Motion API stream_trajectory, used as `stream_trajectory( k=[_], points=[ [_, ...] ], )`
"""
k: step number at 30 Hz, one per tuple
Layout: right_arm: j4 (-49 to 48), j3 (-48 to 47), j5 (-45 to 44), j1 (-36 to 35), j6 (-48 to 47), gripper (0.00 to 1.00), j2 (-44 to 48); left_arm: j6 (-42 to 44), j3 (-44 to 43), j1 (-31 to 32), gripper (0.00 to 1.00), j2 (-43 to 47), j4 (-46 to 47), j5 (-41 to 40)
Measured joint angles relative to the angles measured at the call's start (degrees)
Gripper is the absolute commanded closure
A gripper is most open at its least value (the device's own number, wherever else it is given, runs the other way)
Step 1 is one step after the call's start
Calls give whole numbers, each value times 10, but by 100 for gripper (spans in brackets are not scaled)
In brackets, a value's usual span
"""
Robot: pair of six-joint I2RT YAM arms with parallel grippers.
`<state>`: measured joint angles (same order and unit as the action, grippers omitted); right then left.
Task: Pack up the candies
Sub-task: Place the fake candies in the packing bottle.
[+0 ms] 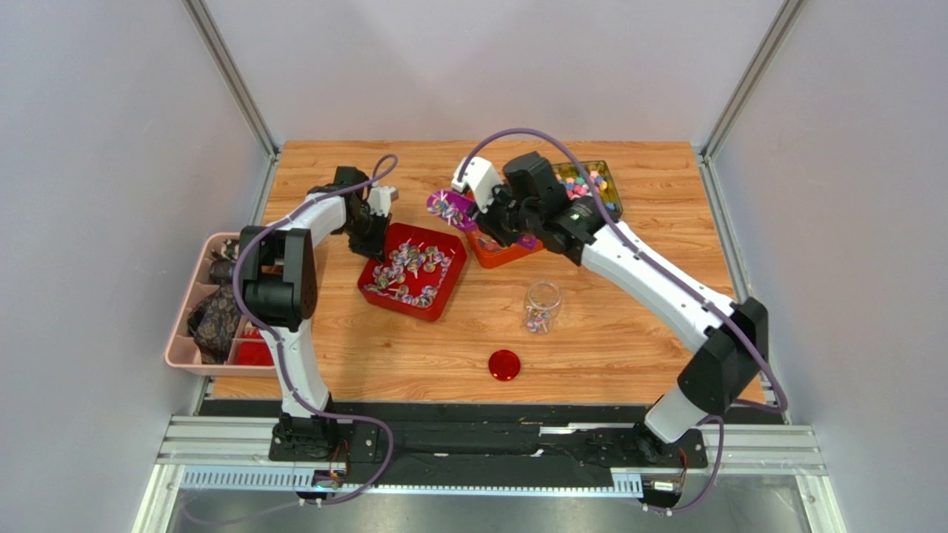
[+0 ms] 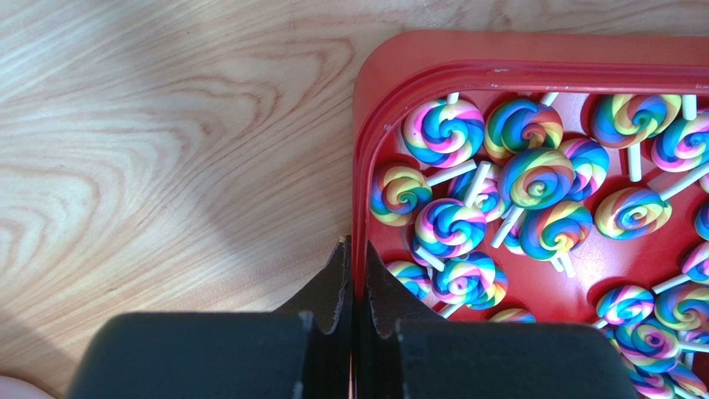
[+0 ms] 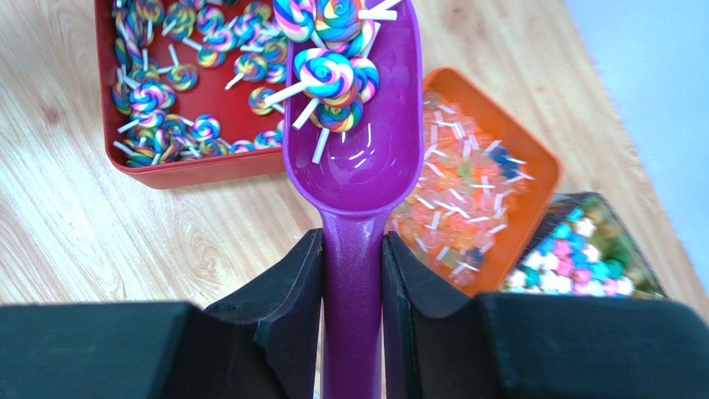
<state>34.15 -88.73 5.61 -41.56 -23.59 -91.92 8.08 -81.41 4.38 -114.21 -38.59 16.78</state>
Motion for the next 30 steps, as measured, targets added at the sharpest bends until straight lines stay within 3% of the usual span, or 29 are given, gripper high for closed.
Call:
stream_trajectory(
  k=[19,30],
  points=[
    [23,92,122,108,-1,100,200,27,-22,-8,100,-2,-35,11],
    [113,152,151,134,-56,100,289,47,-22,-8,100,2,-42,15]
  ],
)
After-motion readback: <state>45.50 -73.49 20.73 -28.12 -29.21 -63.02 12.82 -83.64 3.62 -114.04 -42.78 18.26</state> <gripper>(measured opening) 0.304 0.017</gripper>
